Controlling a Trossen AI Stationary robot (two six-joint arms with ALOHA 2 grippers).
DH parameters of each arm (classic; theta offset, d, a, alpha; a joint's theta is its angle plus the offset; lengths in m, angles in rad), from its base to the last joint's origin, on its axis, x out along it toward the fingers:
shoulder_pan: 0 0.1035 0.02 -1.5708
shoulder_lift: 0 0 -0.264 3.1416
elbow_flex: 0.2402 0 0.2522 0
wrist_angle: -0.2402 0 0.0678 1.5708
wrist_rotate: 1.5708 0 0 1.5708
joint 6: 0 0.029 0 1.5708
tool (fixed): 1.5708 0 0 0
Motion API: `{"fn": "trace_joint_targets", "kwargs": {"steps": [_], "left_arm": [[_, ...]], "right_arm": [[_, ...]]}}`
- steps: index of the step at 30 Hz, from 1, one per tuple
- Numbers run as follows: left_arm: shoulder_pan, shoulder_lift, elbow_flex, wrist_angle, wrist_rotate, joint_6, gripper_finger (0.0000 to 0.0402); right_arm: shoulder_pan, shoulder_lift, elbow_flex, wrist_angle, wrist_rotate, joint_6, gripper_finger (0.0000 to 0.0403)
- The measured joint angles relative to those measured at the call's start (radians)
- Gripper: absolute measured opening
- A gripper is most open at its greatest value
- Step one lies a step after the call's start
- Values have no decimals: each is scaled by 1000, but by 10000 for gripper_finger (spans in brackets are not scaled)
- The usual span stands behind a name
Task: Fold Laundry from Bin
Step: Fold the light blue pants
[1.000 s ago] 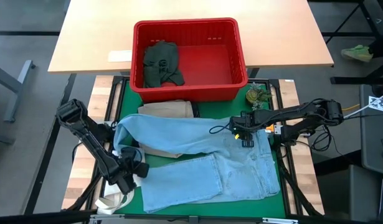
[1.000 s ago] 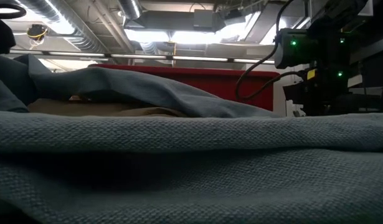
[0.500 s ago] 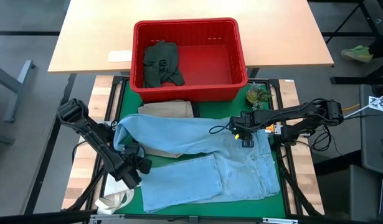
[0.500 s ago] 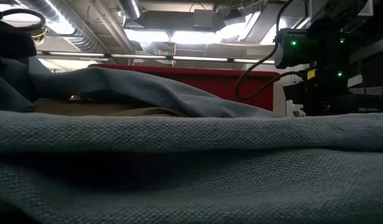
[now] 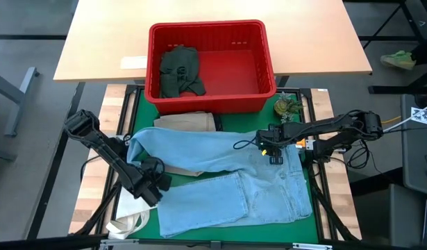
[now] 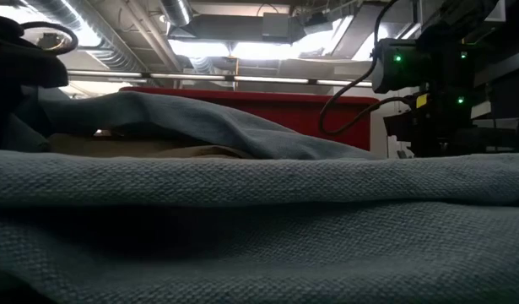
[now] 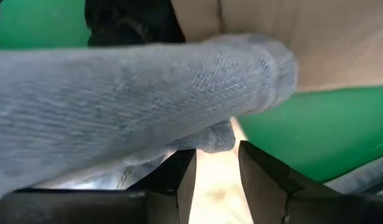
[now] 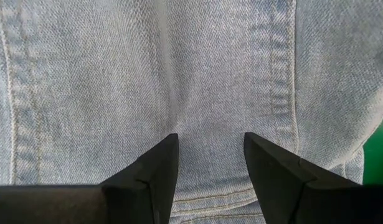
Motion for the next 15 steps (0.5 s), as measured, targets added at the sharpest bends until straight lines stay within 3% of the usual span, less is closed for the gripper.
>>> {"fn": "trace_joint_targets", "kwargs": {"steps": [7,15], "left_arm": [[2,0,0,0,81,23,184],[2,0,0,20,-6,-103,227]], "right_arm": [[0,0,0,0,2,0,184],[0,0,0,0,8,0,184]]}}
